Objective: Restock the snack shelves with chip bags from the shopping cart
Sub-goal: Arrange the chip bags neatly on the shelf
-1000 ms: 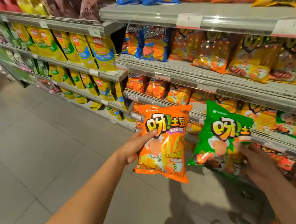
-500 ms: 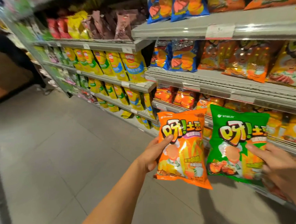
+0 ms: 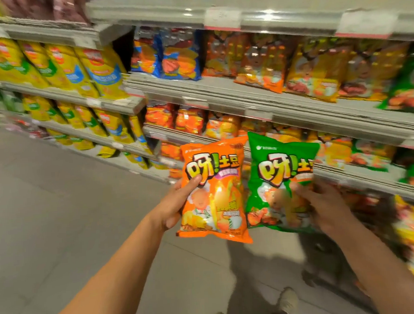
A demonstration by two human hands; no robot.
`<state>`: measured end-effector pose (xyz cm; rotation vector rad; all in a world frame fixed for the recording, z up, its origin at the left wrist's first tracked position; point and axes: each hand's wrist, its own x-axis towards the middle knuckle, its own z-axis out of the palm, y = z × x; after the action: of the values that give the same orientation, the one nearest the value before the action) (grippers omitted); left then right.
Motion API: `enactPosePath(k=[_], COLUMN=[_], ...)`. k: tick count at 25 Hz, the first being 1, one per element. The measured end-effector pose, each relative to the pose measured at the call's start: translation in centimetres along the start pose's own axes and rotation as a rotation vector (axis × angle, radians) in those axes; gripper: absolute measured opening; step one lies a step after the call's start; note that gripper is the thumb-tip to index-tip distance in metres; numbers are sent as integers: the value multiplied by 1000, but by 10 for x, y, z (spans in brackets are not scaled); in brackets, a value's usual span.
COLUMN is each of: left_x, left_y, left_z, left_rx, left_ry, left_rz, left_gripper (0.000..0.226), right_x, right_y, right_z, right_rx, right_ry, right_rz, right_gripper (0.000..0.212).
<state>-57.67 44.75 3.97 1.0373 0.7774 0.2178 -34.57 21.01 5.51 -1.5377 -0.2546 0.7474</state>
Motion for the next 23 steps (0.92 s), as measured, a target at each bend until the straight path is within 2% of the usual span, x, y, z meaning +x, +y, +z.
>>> enactPosePath(k=[3, 8, 11, 12, 13, 14, 16, 18, 21, 23], left_x=[24, 58, 77, 83, 89, 96, 106, 113, 119, 117], left_y=[-16, -33, -41, -44, -47, -51, -57, -60, -60, -60], left_z=[45, 144, 209, 229, 247, 267, 296, 316, 332, 334], left_rx=[45, 152, 224, 254, 285, 303, 289, 286, 263, 264], left_ry=[-88, -223, -247, -238, -224, -226, -266, -240, -205, -161], left_rz=[-20, -116, -156, -169, -187, -205, -232, -232, -181, -149], left_gripper=[39, 38, 38, 46, 55, 59, 56, 52, 44, 43], right_x=[-17, -40, -41, -37, -31, -23, -2, 28, 90, 132], right_y=[2, 17, 24, 26, 30, 32, 34, 30, 22, 5], right_z=[-50, -152, -215, -236, -257, -277, -311, -334, -351, -350], right_rx=[19, 76, 132, 138, 132, 123, 104, 47, -3, -164], right_ry=[111, 302, 372, 383, 399, 416, 438, 427, 375, 437], right_rz=[35, 153, 210, 237, 256, 274, 320, 314, 199, 119], right_gripper=[14, 21, 55, 68, 71, 66, 52, 42, 27, 21])
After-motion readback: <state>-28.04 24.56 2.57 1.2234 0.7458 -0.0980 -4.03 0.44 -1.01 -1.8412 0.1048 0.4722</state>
